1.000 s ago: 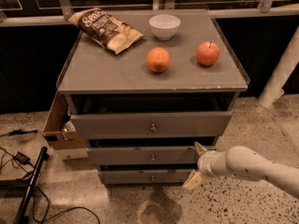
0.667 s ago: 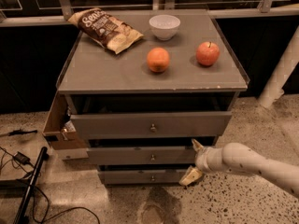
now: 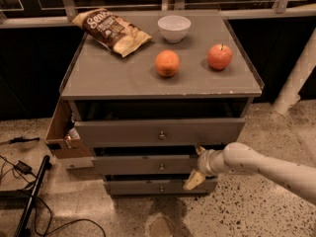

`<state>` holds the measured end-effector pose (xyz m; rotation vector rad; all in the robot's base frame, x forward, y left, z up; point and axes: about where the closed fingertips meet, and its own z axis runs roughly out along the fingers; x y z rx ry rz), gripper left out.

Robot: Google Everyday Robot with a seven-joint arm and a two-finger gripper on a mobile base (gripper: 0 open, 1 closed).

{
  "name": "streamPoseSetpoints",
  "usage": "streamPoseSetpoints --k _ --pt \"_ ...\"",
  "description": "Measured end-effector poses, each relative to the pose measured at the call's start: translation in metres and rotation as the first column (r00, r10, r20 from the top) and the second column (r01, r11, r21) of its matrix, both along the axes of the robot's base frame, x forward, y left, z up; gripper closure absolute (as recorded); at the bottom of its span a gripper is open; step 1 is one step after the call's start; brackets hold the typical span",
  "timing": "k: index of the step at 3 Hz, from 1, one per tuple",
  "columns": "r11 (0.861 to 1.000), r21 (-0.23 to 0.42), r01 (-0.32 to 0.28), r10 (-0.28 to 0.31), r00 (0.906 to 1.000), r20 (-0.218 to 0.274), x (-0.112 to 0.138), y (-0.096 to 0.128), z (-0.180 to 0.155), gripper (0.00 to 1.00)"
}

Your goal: Open middle drawer

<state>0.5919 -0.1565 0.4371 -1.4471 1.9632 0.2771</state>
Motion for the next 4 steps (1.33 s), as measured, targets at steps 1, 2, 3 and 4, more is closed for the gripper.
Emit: streamPoseSetpoints --k 1,2,3,4 --pt "1.000 -0.017 -0.017 0.017 0.9996 -0.020 0.011 0.007 -0.012 0.00" --pt "0.998 -0.048 -0.028 0.025 0.9977 -0.064 0.027 0.012 -0.035 0.00" --pt "0.998 -0.048 -0.028 0.025 0.9977 -0.064 0.027 0.012 -0.035 0.00" --pt "0.999 -0.044 -0.031 0.026 0.9939 -0.107 0.020 0.012 -0.038 0.00"
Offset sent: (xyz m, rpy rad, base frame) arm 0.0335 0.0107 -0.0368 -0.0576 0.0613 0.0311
